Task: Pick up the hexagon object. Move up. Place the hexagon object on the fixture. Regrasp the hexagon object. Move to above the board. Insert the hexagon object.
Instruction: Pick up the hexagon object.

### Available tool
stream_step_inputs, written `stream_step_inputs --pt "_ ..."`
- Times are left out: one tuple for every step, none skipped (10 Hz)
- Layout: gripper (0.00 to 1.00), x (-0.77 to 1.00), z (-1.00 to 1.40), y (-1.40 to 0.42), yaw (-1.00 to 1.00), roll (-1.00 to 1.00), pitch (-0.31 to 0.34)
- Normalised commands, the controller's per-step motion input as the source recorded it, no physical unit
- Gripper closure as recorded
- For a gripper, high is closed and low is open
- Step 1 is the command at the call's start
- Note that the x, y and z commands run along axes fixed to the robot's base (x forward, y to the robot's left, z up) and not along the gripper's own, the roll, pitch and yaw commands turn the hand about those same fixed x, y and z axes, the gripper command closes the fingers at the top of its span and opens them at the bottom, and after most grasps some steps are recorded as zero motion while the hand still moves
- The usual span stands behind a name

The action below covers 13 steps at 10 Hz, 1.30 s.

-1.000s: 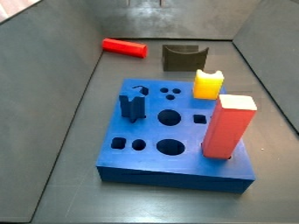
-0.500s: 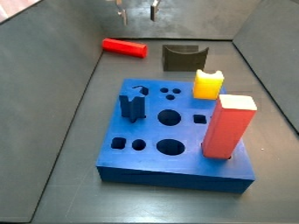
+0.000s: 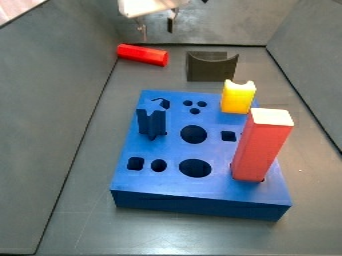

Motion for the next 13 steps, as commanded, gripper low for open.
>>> stream_step_inputs --pt "0.0 0.11 -0.92 -0.17 0.91 0.0 0.059" --pt "0.0 0.15 -0.98 -0.32 0.81 0.01 0.076" --pt "0.0 0.13 -0.96 -0.37 0.75 0.0 0.084" --pt "0.0 -0.05 -1.0 -0.27 0.57 0.0 0.0" --pt "0.0 0.0 -1.0 -0.11 0.43 0.0 0.0" --pt "0.0 -0.09 -1.0 0.0 0.3 0.0 0.01" --pt "0.0 -0.06 -0.85 0.12 0.24 -0.08 0.04" --pt "0.0 0.0 -0.69 0.01 0.26 -0.1 0.0" --pt "0.0 -0.03 -0.2 -0.07 0.0 -0.07 -0.061" --pt "0.0 0.0 0.0 0.0 0.0 0.0 -0.01" --pt "0.0 0.0 0.0 0.0 0.0 0.0 0.0" --pt "1.0 0.0 0.0 0.0 0.0 0.0 0.0" --pt "1.0 0.0 0.0 0.0 0.0 0.0 0.0"
